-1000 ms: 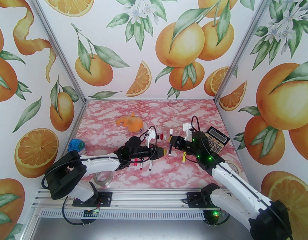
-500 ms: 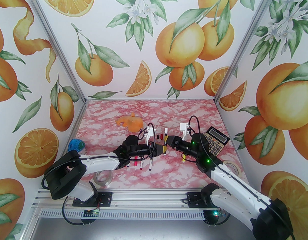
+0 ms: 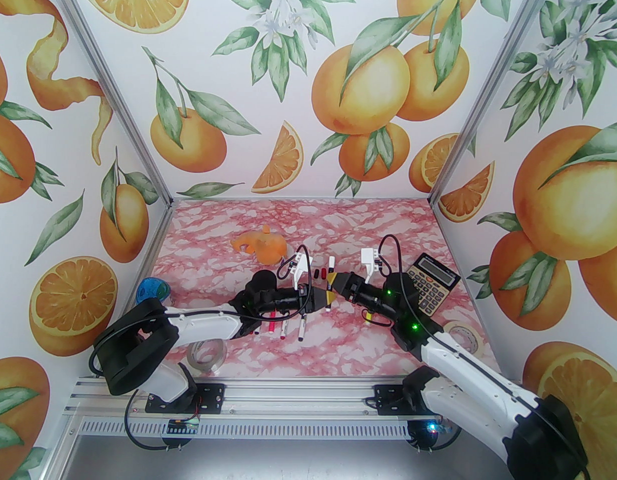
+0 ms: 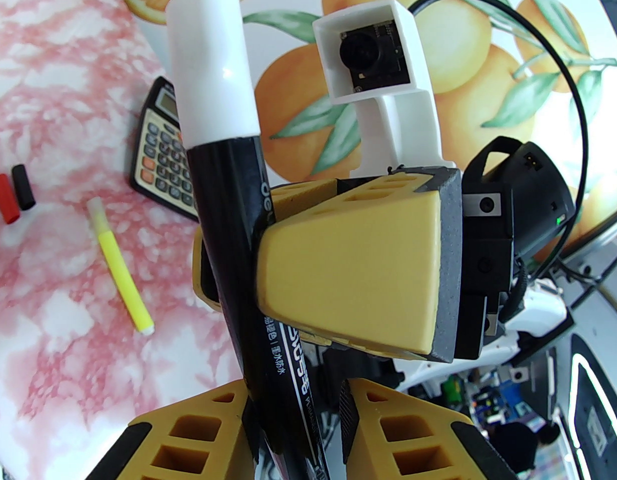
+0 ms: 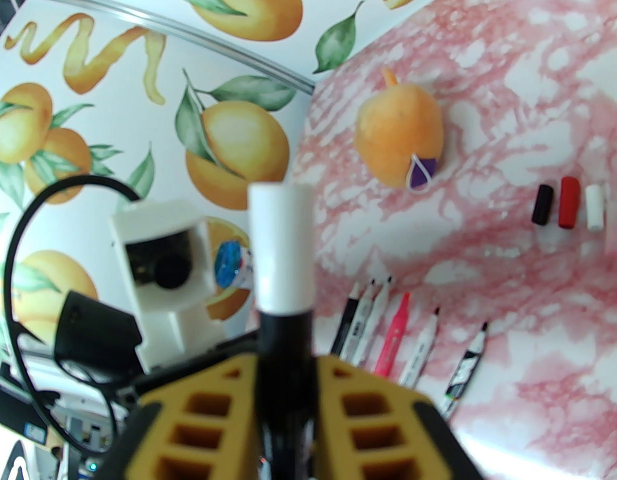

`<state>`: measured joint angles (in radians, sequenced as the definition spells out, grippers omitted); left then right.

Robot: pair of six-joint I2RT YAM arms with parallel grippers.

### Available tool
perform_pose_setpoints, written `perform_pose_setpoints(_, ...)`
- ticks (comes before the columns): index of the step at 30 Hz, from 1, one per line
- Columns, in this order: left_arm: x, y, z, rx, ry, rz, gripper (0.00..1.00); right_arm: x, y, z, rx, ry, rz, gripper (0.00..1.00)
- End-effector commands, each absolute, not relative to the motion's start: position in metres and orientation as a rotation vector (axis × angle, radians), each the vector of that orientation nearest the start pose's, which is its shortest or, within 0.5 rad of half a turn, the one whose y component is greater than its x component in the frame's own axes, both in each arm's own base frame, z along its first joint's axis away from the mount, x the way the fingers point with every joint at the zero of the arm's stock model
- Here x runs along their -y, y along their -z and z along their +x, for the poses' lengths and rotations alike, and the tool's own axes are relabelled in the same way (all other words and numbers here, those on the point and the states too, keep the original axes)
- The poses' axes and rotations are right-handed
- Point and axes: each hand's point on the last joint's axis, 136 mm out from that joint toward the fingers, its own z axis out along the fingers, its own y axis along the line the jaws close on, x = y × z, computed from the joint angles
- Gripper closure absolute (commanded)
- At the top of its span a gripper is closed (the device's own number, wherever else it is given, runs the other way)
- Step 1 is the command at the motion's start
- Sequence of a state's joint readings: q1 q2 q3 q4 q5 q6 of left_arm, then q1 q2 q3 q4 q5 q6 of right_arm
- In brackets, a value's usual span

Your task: Open the pen caps

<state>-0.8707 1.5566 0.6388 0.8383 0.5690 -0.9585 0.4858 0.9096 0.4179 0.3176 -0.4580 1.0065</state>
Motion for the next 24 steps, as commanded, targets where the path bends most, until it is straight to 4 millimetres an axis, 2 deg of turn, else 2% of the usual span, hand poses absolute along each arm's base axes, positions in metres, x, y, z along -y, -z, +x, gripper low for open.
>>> perform_pose_setpoints(1,0.393,-0.218,0.208,-1.892,1.793,0.468,0.72,-0.224,-0.235,0.249,-1.906,-1.493,0.089,0.78)
perform_pose_setpoints(7,0.391,-0.21,0.206,-1.91,1.767,0.486,0.83,-0.221,-0.233,0.249,-1.917,-1.465,0.095,0.68)
perform_pose_setpoints(13,0.389,-0.203,0.2,-1.934,1.754,0.528,0.86,-0.217,-0.24,0.249,-1.947,-1.388,0.064,0.53)
perform_pose_setpoints(17,0.388,-0.199,0.195,-1.946,1.753,0.572,0.86,-0.214,-0.24,0.252,-1.994,-1.314,0.04,0.5)
perform_pose_setpoints(24,0.385,-0.193,0.187,-1.986,1.71,0.646,0.86,-0.205,-0.25,0.256,-2.047,-1.23,-0.004,0.5)
